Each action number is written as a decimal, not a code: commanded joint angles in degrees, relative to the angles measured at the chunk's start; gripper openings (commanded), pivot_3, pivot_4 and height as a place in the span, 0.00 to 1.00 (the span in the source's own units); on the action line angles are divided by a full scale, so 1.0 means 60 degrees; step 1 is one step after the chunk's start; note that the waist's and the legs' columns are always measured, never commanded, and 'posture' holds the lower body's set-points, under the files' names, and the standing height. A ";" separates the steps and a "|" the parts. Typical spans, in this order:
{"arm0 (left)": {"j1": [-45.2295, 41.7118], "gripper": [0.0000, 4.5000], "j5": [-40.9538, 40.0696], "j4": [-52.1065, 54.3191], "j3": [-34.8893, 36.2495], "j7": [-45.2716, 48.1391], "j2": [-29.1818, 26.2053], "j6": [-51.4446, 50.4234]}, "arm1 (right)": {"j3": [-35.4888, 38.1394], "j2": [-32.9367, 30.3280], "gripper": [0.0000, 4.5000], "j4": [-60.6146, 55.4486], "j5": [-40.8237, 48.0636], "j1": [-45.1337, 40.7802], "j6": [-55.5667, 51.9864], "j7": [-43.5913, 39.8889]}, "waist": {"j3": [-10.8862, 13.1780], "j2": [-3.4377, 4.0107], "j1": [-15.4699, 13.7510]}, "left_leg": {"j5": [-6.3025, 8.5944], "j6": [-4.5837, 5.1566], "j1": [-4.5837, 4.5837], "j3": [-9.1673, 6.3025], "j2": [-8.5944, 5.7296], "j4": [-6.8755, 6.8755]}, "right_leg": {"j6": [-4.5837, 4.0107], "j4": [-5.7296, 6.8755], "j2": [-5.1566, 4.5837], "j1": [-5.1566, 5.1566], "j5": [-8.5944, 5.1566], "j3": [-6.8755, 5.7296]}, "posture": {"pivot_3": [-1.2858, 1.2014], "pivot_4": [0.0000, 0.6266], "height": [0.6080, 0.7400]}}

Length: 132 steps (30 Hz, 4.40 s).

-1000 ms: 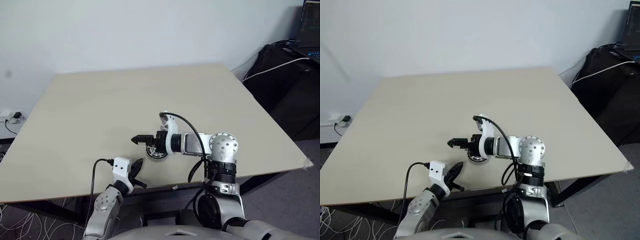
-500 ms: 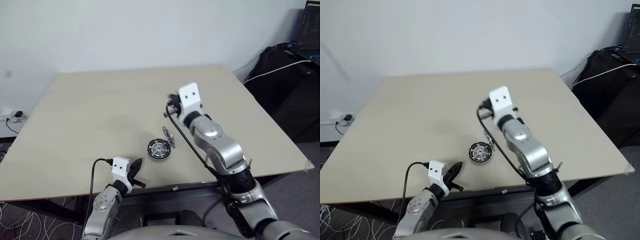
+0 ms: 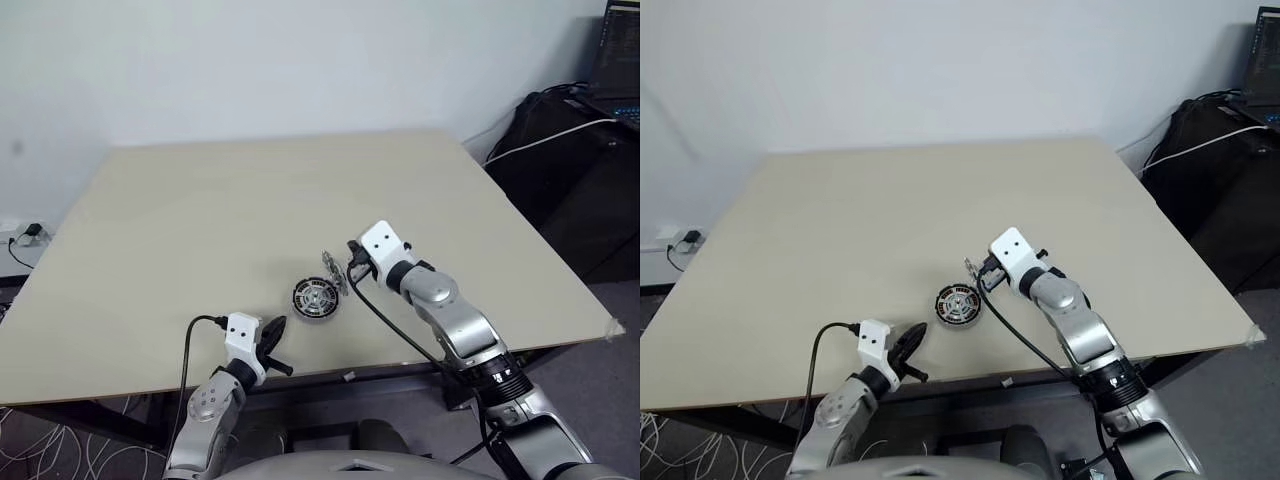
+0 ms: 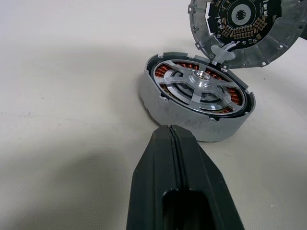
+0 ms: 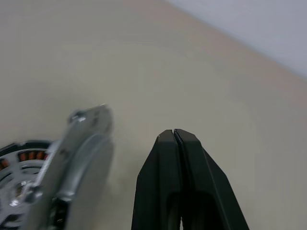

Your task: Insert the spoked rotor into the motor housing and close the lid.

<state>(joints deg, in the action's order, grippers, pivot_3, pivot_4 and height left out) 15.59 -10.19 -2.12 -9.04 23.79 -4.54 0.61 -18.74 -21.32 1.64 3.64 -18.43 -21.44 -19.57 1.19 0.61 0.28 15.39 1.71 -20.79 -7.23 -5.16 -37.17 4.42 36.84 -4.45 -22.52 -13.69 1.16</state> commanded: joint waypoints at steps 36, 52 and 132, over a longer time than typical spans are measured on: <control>0.0066 0.00 0.0034 0.0505 0.0088 -0.0087 -0.0052 0.0070 | -0.0956 0.1818 0.01 0.1538 -0.1038 0.0203 -0.0212 -0.1912 | -0.0015 0.0011 -0.0193 | 0.0001 -0.0004 0.0020 -0.0003 -0.0001 0.0002 | -0.0005 0.0006 0.0002 0.0011 0.0001 0.0000 | 0.52 0.00 1.00; 0.0029 0.00 -0.0060 0.0484 0.0131 -0.0054 -0.0036 0.0109 | 0.0524 0.0513 0.65 0.1440 0.1022 -0.0638 0.2467 -0.5555 | 0.0003 0.0013 -0.0200 | -0.0001 -0.0005 0.0019 -0.0003 -0.0001 0.0000 | 0.0004 0.0004 0.0003 0.0013 0.0002 -0.0006 | 0.52 0.00 1.00; 0.0269 0.00 -0.0088 0.0869 0.0186 -0.0258 -0.0078 -0.0037 | 0.0042 0.1139 0.73 0.3891 -0.0877 -0.0413 0.1596 -0.4670 | -0.0032 0.0034 -0.0165 | -0.0021 -0.0037 0.0051 0.0026 0.0034 -0.0019 | -0.0041 0.0016 0.0037 0.0025 0.0007 0.0020 | 0.52 0.00 1.00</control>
<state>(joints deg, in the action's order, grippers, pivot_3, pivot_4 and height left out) 18.07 -10.15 2.57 -8.31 21.85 -5.09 -0.78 -17.65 -13.99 24.21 -0.16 -21.50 -10.53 -48.40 1.00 0.81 -0.71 15.27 1.48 -20.48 -7.08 -4.96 -37.28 4.17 36.94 -4.23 -22.37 -13.64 1.29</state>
